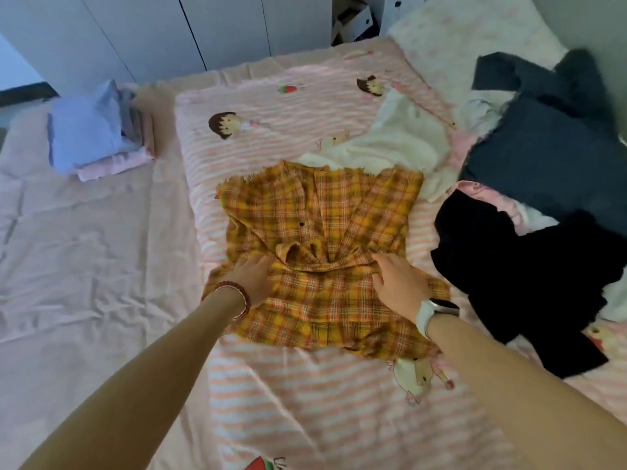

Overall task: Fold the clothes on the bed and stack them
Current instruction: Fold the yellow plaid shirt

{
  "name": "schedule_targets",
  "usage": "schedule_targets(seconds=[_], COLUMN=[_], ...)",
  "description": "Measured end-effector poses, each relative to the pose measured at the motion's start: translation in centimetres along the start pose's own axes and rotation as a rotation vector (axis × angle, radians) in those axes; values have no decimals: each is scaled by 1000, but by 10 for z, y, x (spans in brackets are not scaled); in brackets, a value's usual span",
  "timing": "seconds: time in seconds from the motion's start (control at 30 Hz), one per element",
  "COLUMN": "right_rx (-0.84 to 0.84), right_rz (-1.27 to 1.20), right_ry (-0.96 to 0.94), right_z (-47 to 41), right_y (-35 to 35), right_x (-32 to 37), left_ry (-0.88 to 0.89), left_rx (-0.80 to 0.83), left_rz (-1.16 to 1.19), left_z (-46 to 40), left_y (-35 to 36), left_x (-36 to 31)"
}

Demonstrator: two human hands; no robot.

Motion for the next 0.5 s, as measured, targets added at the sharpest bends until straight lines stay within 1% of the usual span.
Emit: schedule_targets(seconds=[0.2, 0.3, 0.37, 0.4, 0.5], right_rx=[139, 126, 83, 42, -103], right_rz=[6, 23, 24, 14, -69], right_ry=[110, 54, -43, -95, -214], right_z=[-62, -71, -67, -60, -15], right_y=[43, 47, 40, 35, 27], right_x=[-39, -37, -25, -18, 6], left_ry=[-127, -152, -134, -98, 96], left_rx=[41, 105, 87, 56, -101], left_rz=[17, -14, -14, 37, 380], left_z=[-85, -106, -106, -98, -54], left_y=[30, 42, 37, 32, 21], left_x=[21, 22, 16, 11, -6])
Point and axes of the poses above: each hand's wrist, its own z-axis away from the middle knuckle, its own y-axis out of the palm, x = y × z, the point moved 8 cm from there along -z, towards the middle knuckle, and after that the axes turned 8 degrees about x, right-handed, at the moved point
